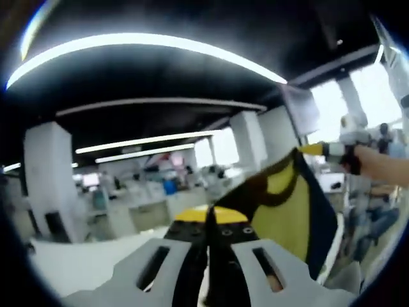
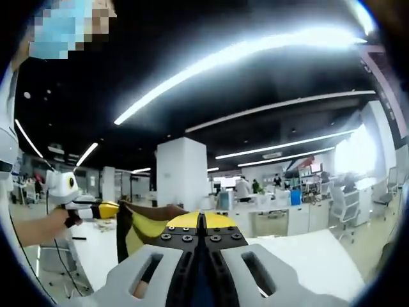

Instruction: Fold the garment on the visible template until the final outline fits inside the template.

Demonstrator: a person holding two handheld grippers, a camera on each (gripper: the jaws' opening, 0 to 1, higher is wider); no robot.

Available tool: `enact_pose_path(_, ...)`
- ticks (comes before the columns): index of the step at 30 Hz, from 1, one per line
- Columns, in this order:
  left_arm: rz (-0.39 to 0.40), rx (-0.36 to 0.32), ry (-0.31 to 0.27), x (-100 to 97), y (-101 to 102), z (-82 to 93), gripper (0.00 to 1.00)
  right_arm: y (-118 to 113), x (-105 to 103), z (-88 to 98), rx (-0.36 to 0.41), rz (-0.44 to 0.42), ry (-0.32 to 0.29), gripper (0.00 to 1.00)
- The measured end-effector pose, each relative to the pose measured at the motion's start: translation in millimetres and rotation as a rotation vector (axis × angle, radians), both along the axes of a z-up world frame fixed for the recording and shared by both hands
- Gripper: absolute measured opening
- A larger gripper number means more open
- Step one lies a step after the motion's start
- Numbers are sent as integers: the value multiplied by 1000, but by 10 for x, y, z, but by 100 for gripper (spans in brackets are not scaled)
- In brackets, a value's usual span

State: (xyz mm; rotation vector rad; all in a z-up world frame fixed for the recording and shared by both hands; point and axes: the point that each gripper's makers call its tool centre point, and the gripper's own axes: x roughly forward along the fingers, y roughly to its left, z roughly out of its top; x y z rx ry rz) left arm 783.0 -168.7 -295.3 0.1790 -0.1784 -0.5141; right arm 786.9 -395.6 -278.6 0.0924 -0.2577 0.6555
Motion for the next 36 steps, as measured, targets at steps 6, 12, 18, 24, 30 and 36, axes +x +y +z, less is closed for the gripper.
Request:
enact_pose_path(6,9,-7,-17,-237,38,70,0,52,-172,63,-2,30,-7,1)
enact_pose_path(12,16,17,-18,-430,58,57,0,81,-314,109,25,64,-3,1)
enact_pose_path(18,24,64,-15,-585,34,66,0,86,-446,156,4,71,-1,1)
enact_pose_path(24,19,59,-12,-689,49,113,0,89,-563,272,9,79,-8,1)
enact_pose_path(30,27,27,-10,-707,110,154,0,162,-623,313,0,105,-3,1)
enact_pose_path(36,36,32,31,-631,129,38,0,172,-510,57,-14,115,73,1)
